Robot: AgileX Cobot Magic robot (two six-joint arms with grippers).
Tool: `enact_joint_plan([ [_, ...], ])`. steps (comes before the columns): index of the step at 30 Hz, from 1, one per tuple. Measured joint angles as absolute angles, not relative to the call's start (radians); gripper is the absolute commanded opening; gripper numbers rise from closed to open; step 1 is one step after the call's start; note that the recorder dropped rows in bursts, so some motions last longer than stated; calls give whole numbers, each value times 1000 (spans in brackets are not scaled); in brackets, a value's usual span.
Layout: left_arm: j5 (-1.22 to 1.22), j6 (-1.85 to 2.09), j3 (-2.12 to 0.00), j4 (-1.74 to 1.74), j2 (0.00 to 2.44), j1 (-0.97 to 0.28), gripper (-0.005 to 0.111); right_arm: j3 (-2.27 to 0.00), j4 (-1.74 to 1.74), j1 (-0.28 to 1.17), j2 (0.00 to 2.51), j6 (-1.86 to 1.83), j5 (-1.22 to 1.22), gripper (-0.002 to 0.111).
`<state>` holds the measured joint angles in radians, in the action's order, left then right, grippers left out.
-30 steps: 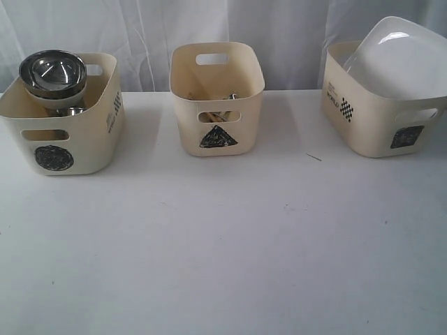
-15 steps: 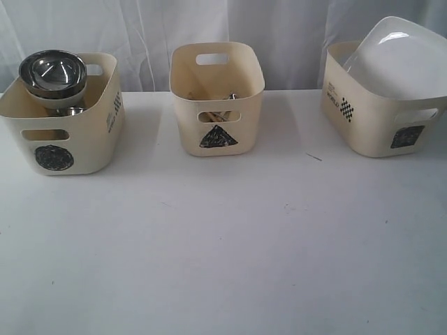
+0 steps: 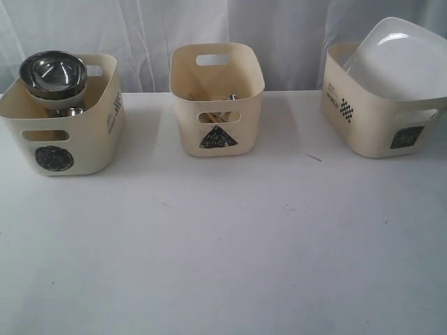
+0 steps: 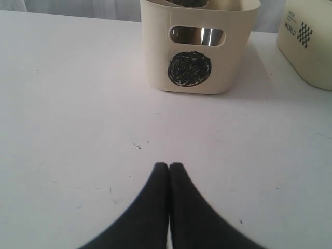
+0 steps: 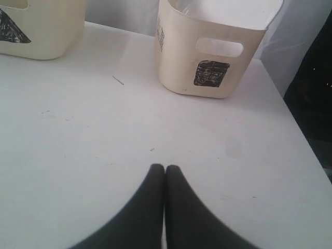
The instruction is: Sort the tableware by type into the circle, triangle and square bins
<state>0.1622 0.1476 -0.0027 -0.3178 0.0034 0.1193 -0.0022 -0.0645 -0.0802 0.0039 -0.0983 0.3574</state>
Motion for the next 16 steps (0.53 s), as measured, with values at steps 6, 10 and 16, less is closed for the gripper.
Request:
enact_joint_plan([
  [6,161,148,-3,-318,3,119,0,-2,-64,-80,4,-98,357,0],
  [10,161,148,-3,-318,3,119,0,-2,-64,-80,4,-98,357,0],
  [16,241,157,-3,-260,3,119,0,-2,-64,-80,4,-98,357,0],
])
